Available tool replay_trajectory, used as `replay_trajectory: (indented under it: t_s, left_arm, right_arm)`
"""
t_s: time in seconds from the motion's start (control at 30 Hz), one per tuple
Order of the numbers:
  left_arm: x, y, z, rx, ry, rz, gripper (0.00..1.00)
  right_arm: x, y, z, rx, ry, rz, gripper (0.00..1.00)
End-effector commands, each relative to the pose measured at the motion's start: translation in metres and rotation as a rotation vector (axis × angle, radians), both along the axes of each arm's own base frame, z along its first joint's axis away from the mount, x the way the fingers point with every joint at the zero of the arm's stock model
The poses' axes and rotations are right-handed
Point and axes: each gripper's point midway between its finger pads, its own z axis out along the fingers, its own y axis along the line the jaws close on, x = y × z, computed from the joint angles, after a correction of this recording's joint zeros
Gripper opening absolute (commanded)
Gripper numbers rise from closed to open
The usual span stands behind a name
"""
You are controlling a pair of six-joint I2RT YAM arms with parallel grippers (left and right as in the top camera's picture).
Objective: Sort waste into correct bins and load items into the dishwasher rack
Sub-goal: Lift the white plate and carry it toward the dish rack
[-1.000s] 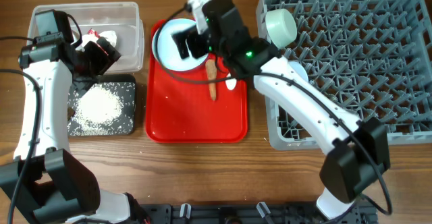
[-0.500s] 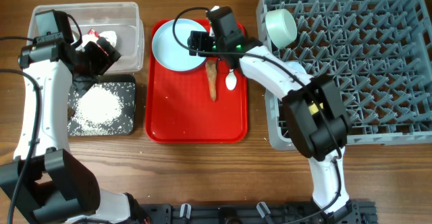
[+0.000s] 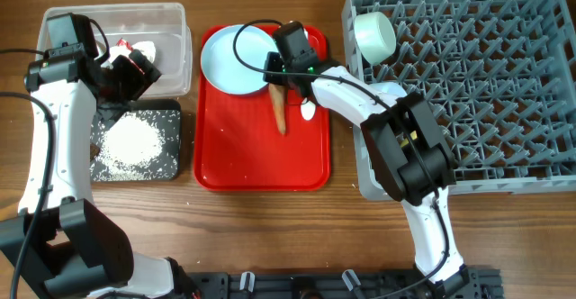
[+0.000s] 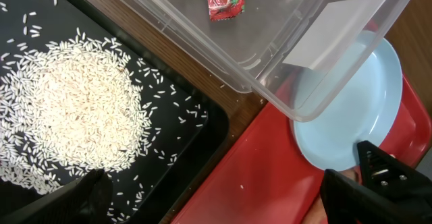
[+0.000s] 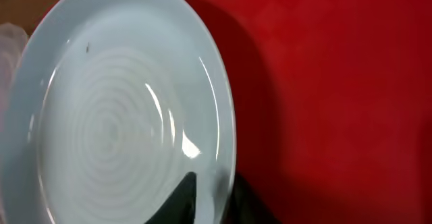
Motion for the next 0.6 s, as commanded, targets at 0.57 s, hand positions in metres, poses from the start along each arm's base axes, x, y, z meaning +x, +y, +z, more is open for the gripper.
replay_trajectory:
  t_s: [0.57]
  left_arm:
    - [0.002, 0.002, 0.011, 0.014, -0.029, 0.002, 1.0]
  right_arm:
    - [0.003, -0.109, 0.274, -0.268, -0.54, -0.105, 0.04]
